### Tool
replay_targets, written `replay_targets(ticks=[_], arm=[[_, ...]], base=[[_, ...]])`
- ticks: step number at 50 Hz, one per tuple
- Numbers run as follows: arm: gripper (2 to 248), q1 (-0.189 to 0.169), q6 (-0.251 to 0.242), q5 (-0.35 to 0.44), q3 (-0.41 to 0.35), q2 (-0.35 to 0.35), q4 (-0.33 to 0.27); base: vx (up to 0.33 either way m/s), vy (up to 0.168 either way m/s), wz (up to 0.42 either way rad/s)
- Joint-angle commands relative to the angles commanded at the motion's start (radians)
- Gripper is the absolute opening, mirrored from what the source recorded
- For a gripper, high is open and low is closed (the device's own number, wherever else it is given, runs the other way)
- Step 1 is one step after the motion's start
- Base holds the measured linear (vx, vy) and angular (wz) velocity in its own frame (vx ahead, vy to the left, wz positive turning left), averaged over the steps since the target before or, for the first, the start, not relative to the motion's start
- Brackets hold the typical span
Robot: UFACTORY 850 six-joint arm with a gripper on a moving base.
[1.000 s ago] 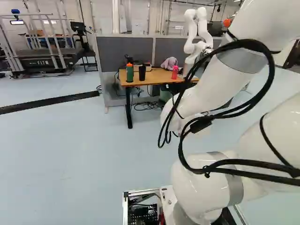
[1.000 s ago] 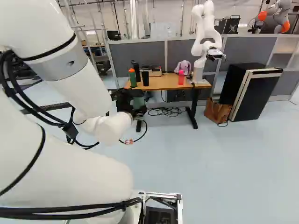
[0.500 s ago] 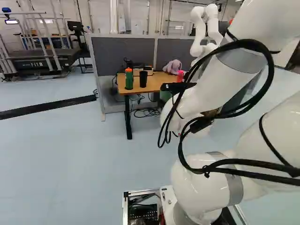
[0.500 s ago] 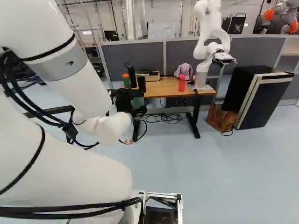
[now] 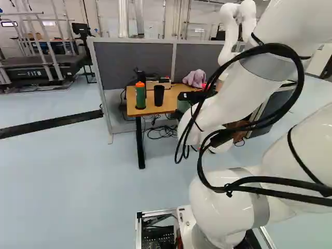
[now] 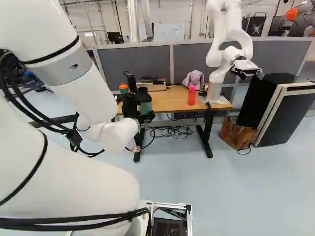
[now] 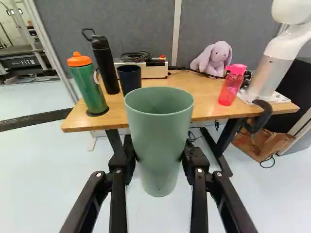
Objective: Place the green cup on the table
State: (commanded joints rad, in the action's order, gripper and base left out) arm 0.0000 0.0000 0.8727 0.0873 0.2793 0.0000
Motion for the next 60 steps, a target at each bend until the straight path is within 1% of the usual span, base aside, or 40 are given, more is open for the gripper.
replay_targets(ticks=[6,9,23,42,60], arm=[[117,0.000,0.000,0.000,0.000,0.000,0.000],[117,-0.003,0.000,0.000,0.010,-0.012,0.000],[117,-0.012,0.000,0.000,0.031,-0.032,0.000],[117,-0.041,0.000,0.000,0.122,-0.083,0.000],[117,-0.052,0.000,0.000,0.218,-0.139,0.000]], base=[[0.254,-0.072,0.009],[0.143,-0.056,0.017],[0.017,-0.006,-0.002],[0.000,0.000,0.000],[0.000,0.000,0.000]])
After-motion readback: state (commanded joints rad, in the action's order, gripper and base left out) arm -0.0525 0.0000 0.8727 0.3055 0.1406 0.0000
